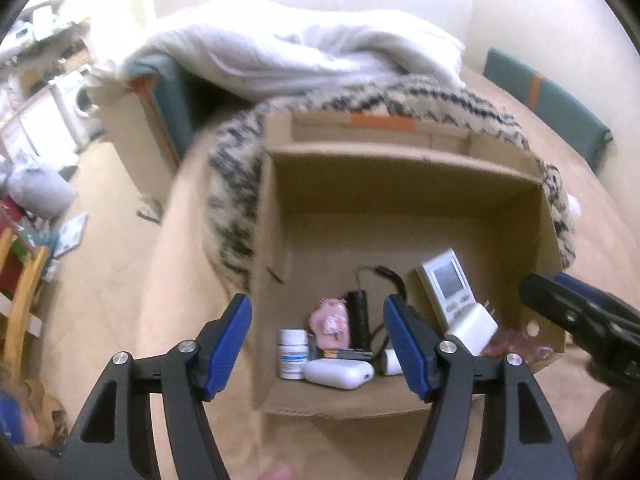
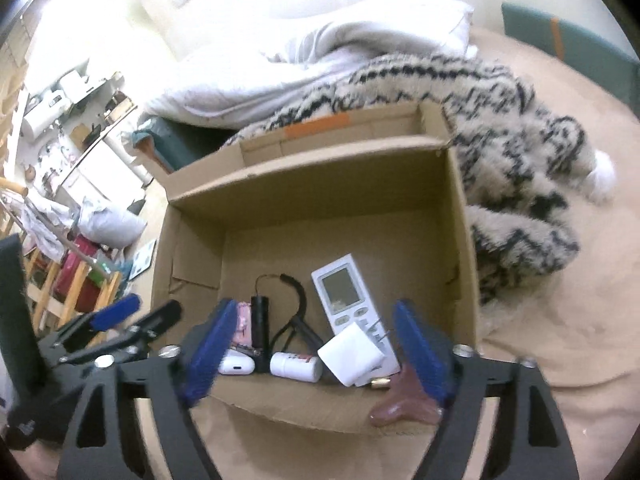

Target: Organize rigid objects

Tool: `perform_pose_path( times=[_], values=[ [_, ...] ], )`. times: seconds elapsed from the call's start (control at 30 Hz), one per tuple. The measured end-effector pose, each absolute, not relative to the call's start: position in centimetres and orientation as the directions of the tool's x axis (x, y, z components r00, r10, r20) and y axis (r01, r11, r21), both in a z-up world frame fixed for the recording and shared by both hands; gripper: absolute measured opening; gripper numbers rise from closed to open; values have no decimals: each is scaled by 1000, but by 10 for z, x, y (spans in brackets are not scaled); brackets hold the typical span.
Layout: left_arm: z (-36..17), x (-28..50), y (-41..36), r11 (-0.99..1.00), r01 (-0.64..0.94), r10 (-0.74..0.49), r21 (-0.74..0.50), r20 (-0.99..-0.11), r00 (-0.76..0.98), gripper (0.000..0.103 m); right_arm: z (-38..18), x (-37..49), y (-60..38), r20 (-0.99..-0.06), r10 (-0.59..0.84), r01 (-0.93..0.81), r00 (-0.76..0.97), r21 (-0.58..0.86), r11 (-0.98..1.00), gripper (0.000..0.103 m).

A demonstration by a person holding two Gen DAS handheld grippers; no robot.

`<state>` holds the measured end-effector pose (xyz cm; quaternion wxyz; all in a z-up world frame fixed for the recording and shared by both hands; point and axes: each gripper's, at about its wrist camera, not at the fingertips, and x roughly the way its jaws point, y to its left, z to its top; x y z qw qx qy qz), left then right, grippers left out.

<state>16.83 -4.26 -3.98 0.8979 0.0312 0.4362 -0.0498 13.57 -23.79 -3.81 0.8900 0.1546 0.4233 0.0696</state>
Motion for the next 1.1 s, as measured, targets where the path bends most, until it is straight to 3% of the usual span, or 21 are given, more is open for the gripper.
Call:
perform_pose_path(
  times=[0.17, 0.3, 0.43, 1.1],
  values=[
    [-25, 145, -22, 997, 72, -67, -26, -759, 648, 69, -18, 111, -240, -686, 188, 14, 703, 278, 960, 103],
    [-13, 123, -11, 998, 57, -45, -8, -742, 669, 95, -7, 84, -247, -662, 142, 43, 736, 255, 966, 103],
    [0, 99, 3, 998, 60, -67, -36, -719, 691, 101, 3, 55, -246, -635, 129, 41, 762, 246, 969, 103],
    [-15, 77, -11, 997, 77, -62, -13, -727, 684, 101, -24, 46, -238, -687, 117, 88, 717, 256, 963, 103]
  ],
)
